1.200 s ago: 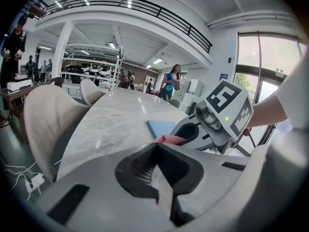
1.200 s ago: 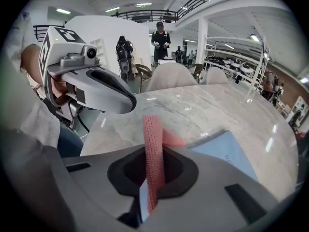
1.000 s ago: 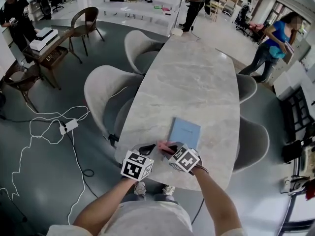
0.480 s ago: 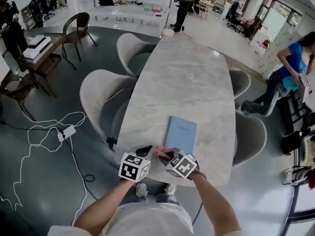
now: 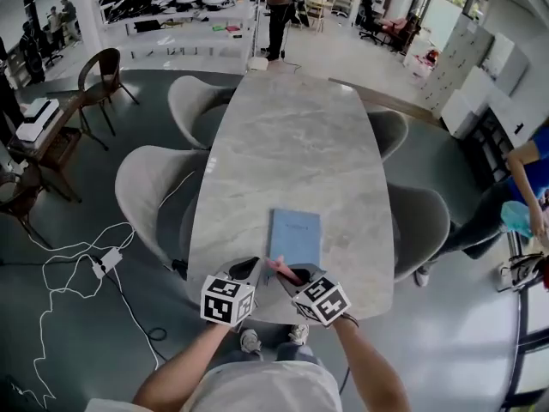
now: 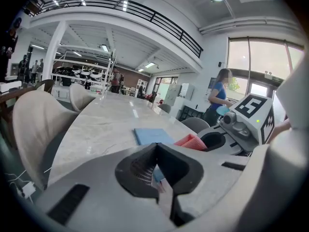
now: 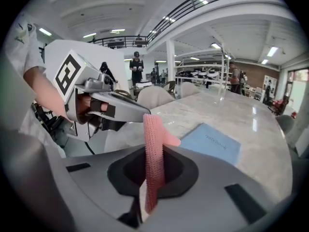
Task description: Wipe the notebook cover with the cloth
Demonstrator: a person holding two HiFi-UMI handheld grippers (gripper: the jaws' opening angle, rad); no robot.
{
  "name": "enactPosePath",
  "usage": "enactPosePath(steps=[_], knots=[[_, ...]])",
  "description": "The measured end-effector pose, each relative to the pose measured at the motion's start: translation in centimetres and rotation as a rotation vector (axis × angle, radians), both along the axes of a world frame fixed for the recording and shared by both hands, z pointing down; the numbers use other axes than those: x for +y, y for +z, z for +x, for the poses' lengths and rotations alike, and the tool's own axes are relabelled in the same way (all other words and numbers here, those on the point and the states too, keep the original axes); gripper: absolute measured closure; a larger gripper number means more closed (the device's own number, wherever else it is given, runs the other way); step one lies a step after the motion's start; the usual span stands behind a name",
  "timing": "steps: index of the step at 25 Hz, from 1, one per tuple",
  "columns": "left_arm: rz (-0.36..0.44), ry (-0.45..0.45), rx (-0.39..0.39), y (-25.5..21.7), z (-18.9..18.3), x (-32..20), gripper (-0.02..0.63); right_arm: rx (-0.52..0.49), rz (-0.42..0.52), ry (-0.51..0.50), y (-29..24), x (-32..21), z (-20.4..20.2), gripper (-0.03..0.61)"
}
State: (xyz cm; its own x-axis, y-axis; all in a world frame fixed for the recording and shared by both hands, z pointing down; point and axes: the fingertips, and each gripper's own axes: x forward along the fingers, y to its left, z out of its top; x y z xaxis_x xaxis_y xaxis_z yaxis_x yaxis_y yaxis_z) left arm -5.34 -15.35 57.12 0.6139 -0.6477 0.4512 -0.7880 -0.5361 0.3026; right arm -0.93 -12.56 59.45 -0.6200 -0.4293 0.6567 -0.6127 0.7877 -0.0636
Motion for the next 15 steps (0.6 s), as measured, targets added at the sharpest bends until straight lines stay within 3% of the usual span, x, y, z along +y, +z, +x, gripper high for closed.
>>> enactPosePath(steps=[6,15], knots=[[0.044,0.040,0.015,-2.8,3.0,-0.6,0.607,-0.099,0.079,0.187,-4.2,-0.7,3.8,0.563],[0.121,0.062,0.013,-7.8,8.5,-1.2,0.607,-0.230,0.205,0.371,-11.1,-1.4,10.7,0.563]])
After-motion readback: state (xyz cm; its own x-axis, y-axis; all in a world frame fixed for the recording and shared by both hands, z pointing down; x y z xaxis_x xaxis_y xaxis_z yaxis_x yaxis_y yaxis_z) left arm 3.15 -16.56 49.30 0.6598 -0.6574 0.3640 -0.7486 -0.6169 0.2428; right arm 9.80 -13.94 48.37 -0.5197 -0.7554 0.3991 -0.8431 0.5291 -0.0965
